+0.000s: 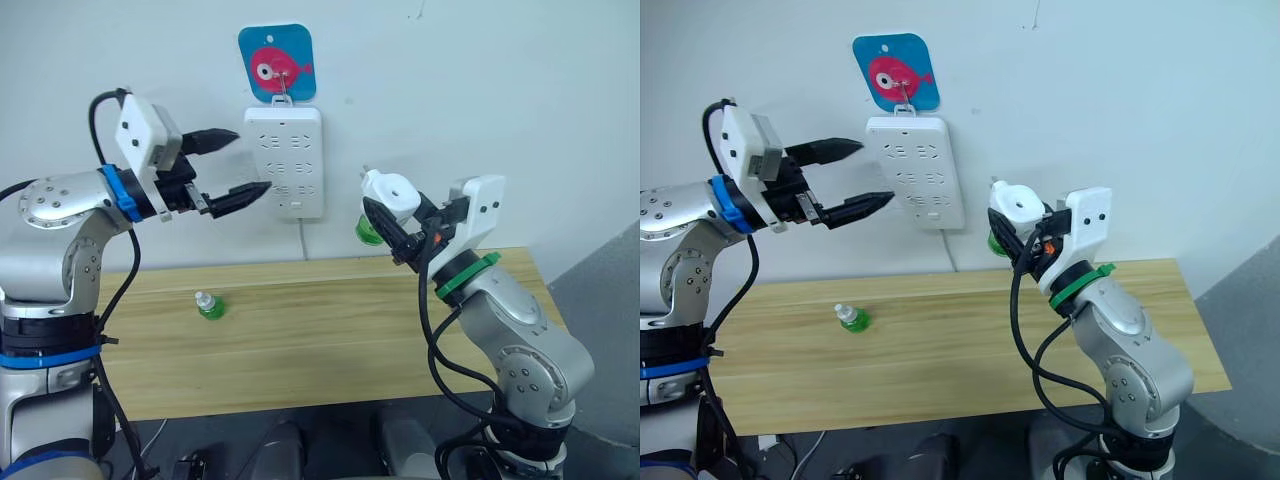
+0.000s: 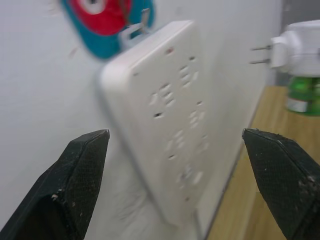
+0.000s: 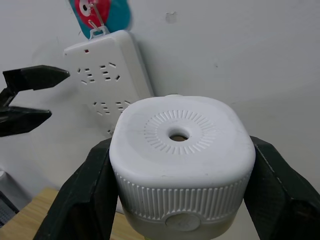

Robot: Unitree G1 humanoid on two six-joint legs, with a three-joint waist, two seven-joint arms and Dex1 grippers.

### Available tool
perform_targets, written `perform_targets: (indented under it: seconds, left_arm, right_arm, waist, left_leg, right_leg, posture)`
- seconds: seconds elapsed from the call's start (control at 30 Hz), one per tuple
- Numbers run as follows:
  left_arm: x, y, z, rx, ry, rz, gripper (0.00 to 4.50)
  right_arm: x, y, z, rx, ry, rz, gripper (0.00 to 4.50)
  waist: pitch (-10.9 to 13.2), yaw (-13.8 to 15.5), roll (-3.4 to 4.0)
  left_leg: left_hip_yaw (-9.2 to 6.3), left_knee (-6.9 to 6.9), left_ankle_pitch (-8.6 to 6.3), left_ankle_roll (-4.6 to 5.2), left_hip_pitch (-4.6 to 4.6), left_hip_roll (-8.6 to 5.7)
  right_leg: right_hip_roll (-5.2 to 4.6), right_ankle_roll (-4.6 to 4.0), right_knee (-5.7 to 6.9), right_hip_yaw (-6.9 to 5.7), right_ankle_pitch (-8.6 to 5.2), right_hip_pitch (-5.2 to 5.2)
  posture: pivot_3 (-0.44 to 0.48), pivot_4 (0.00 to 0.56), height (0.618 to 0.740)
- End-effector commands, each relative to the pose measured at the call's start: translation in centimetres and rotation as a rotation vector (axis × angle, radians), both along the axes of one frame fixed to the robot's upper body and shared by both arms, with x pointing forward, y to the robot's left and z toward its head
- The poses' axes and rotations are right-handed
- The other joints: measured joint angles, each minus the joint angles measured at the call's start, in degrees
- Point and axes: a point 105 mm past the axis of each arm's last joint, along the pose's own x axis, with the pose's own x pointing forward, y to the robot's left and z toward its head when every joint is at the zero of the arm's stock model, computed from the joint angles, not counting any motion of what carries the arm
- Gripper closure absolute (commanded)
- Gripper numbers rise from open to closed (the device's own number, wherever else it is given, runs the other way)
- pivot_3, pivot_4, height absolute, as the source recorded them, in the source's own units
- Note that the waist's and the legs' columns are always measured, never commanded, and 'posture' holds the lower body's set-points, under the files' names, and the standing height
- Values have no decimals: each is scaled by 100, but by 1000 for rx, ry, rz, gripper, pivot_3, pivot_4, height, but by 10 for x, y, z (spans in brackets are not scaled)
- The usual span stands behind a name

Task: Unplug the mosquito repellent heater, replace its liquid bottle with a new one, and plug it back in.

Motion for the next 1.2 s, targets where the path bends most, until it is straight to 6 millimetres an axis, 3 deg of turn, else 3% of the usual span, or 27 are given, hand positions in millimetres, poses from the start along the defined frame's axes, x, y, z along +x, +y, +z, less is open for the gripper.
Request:
perform_targets:
  seconds: [0.03,0.3,0.47,0.6,0.7,0.87,1.13,1.2]
  left_arm:
    - [-19,-23,-6,26,27,-122,0]
    - [-34,-54,-35,-107,125,-220,0]
    - [-39,-75,-74,-104,159,-262,0]
    - [-18,-84,-89,-152,151,-207,0]
    - [-1,-92,-84,-184,108,-187,0]
    - [8,-101,-77,-185,76,-223,0]
    - [-14,-106,-94,-145,205,-382,0]
    - [-12,-106,-95,-134,196,-366,0]
  right_arm:
    - [-6,-4,12,89,-25,4,1549]
    - [-3,-18,5,358,118,-47,1549]
    - [-8,-20,-11,503,243,-27,1549]
    - [-9,-21,-21,588,307,19,1549]
    - [-1,-26,-22,637,327,39,1549]
    - [12,-38,-26,648,343,59,1549]
    - [25,-58,-23,650,360,102,1549]
    - [28,-62,-21,672,369,115,1549]
  waist:
    - [0,-3,0]
    - [-2,-7,4]
    - [-4,-21,7]
    - [-6,-19,8]
    - [-12,-17,7]
    - [-12,-139,9]
    - [-12,-196,10]
    - [-12,-188,10]
  left_leg:
    - [1,0,0,0,0,1]
    - [6,2,0,0,-1,2]
    - [12,2,0,0,0,3]
    - [15,4,-4,9,0,4]
    - [15,13,-10,21,1,-1]
    - [23,9,-9,20,1,-1]
    - [40,9,-10,21,6,1]
    - [44,7,-17,34,11,2]
  right_leg:
    - [1,0,0,0,0,0]
    - [0,0,1,4,0,0]
    - [-2,-1,1,9,0,0]
    - [2,-1,4,9,0,0]
    - [2,0,4,8,1,7]
    - [3,0,4,13,1,4]
    - [7,0,3,32,1,4]
    - [10,0,4,38,0,4]
  posture:
    - [-104,144,740]
    - [-127,149,740]
    - [-151,155,740]
    - [-170,159,740]
    - [-187,159,740]
    - [-180,160,740]
    - [-153,168,740]
    - [-149,170,740]
